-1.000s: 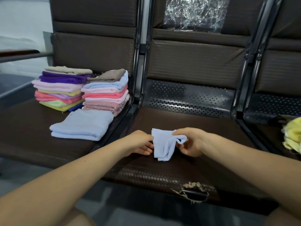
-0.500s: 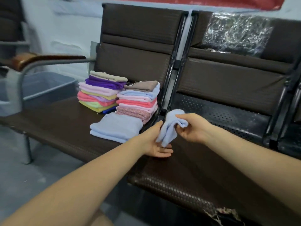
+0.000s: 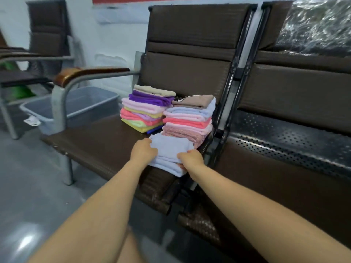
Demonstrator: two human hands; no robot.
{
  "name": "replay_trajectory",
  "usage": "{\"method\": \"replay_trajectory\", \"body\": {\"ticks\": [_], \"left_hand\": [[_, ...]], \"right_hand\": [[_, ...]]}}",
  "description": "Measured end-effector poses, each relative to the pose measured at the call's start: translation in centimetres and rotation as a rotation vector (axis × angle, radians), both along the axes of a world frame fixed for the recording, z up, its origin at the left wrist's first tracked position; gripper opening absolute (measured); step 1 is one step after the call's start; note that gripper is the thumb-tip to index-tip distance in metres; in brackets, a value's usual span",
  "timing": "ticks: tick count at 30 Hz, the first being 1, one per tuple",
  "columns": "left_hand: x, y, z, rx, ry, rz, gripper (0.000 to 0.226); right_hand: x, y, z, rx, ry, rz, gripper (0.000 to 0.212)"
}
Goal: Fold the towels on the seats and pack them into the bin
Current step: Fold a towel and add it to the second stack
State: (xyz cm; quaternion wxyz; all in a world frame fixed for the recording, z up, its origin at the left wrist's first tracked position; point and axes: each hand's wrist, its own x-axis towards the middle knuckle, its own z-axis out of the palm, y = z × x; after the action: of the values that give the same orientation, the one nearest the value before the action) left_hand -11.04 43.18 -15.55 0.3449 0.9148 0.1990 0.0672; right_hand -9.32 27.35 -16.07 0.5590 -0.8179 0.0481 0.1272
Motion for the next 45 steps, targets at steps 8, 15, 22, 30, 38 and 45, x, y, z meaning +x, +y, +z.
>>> {"method": "replay_trajectory", "body": {"ticks": [8,15,22,30,38,45], "left_hand": [[0.2,-3.2,2.2,0.205,-0.315,-0.123,0.035],[-0.2,-16.4,6.5,0.060,-0.315,-0.431,0.018],[-4.1,-35.4,8.0,-0.727,0.090,-0.572,0.011],[-9.1,-50.4,5.0,-0.835,0.395,-0.698,0.014],[-8.2,-59.4,2.9,-0.764,0.487,-0.690,0.013],[-8.7,-64.9,3.9,-0.810,0.508,-0.757,0.025]], "right_hand": [[-0.9,-7.7,2.0,-0.330,-0.210,0.250,0.040],[-4.1,-25.5,4.8,-0.574,-0.178,0.152,0.020],[-5.7,-41.1,7.5,-0.385,-0.075,-0.274,0.024],[-9.9,-54.2,7.6,-0.338,-0.160,-0.589,0.026],[-15.2,-69.7,3.6,-0.995,0.111,-0.888,0.080],[-17.6,-72.0,3.4,-0.508,-0.403,-1.012,0.037]]}}
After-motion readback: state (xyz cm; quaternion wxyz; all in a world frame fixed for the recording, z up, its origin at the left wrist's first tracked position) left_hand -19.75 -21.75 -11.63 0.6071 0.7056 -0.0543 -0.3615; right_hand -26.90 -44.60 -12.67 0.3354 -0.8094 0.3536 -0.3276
